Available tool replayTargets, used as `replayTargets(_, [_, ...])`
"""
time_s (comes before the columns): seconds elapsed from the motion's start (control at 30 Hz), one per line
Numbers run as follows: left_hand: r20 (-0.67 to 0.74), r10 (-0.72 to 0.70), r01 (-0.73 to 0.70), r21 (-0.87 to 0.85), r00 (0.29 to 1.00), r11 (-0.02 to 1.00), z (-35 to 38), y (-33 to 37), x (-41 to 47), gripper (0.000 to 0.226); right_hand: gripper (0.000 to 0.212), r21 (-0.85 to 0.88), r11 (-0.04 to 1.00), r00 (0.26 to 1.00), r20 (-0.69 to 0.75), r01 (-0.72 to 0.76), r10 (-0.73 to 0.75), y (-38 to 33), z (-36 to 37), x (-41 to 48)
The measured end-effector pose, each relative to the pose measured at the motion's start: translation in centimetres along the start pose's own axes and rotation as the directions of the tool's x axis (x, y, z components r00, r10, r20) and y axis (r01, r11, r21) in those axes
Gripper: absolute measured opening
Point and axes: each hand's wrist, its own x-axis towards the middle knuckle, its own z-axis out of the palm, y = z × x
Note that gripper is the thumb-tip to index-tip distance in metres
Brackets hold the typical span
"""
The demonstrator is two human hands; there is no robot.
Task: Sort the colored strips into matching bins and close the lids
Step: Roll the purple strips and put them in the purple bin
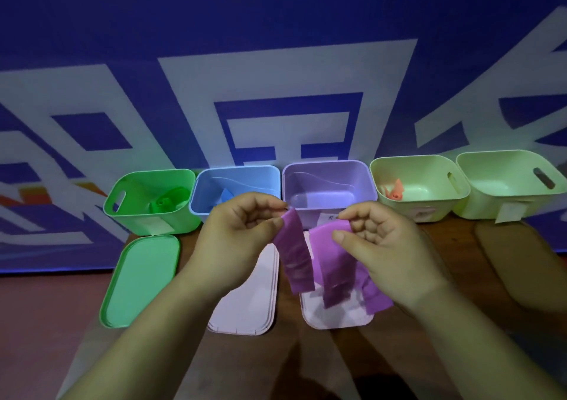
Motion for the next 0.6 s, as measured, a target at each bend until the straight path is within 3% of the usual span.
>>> replayTargets(0.33, [-0.033,-0.037,0.039,0.062,0.999,0.997,-8.8,-2.1,-2.2,0.019,0.030,-0.043,0.998,0.999,0.030,-0.038,0.039,0.3,8.6,-1.3])
replayTargets(0.6, [0.040,-0.048,0.047,0.044,0.998,0.998,-13.8,-2.6,-3.0,0.018,0.032,-0.062,0.997,0.998,0.030,-0.048,0.050,0.2,13.6,-2.7])
